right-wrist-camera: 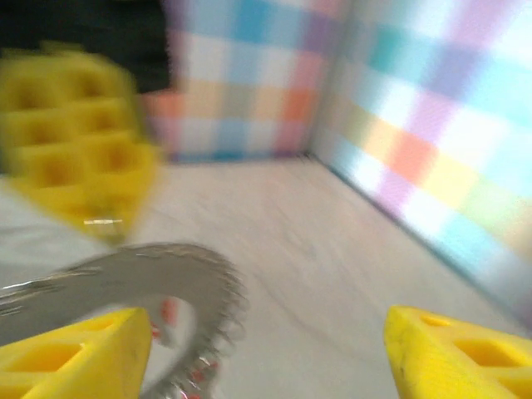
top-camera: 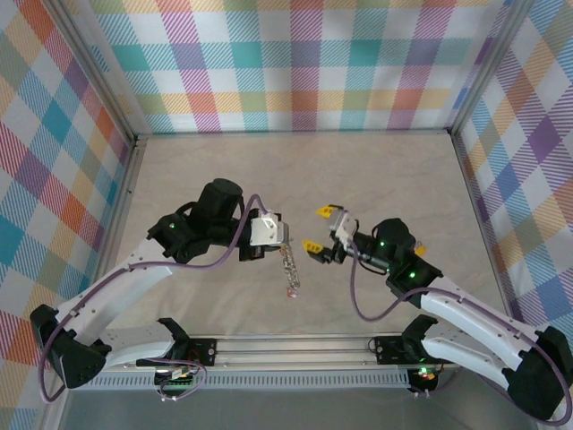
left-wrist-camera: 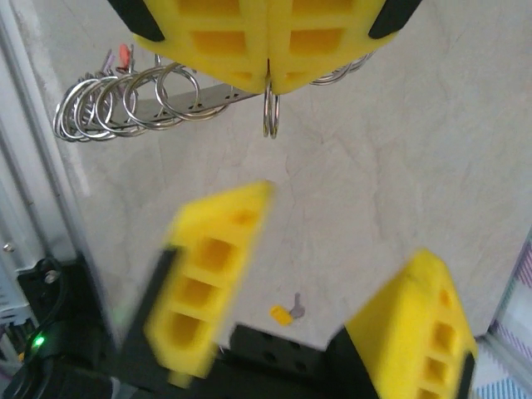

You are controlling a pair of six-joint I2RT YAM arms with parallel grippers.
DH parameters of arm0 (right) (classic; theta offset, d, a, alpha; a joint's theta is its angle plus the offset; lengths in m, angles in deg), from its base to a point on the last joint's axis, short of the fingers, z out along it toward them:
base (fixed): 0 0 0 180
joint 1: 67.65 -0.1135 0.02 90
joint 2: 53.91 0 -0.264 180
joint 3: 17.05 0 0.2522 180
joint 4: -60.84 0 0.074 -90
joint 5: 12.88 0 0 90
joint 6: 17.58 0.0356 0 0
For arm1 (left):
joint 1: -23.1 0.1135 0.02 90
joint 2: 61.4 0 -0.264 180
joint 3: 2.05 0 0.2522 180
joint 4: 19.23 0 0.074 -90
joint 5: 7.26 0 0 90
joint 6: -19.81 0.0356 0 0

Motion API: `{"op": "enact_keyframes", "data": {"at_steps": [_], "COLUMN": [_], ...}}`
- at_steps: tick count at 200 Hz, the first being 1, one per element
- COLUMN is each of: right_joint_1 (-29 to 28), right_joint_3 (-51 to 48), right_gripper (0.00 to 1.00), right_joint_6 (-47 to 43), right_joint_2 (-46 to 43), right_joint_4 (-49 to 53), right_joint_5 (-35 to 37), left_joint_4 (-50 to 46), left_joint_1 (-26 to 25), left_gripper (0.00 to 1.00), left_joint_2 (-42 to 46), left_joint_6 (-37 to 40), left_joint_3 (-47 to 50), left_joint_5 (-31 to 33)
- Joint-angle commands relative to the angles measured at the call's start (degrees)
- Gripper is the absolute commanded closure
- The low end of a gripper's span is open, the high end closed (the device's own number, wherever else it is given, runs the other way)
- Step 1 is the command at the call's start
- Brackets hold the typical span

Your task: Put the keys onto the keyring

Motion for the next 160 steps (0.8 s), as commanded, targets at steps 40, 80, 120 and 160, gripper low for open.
{"op": "enact_keyframes", "data": {"at_steps": [40,80,120,160], "right_joint_1": [21.10,41.63,55.61,57.62], "right_joint_3": [9.87,7.80,11.44,17.85], "right_gripper": [0.30,0.24,0.23,0.30], "right_joint_6": [34.19,46.43,49.30,41.68], "right_joint_2": [4.23,9.90,25.53,37.36], "right_joint_4": [37.09,40.29,40.11,40.76], "right_joint_5": [22.07,13.83,4.61,6.01], "left_joint_4": [6.20,6.74,9.56,10.56], "left_joint_1": [0.04,0.31,0.30,0.29], "left_gripper": [1.00,1.00,1.00,1.00], "left_joint_2": [-2.01,-2.86,-1.90,-1.40], "left_joint_6": [-3.40,-3.64,-6.36,-6.95], "left_joint_3": [0.10,0.50,2.12,3.68], "left_joint_5": [3.05,1.19,1.04,1.52]}}
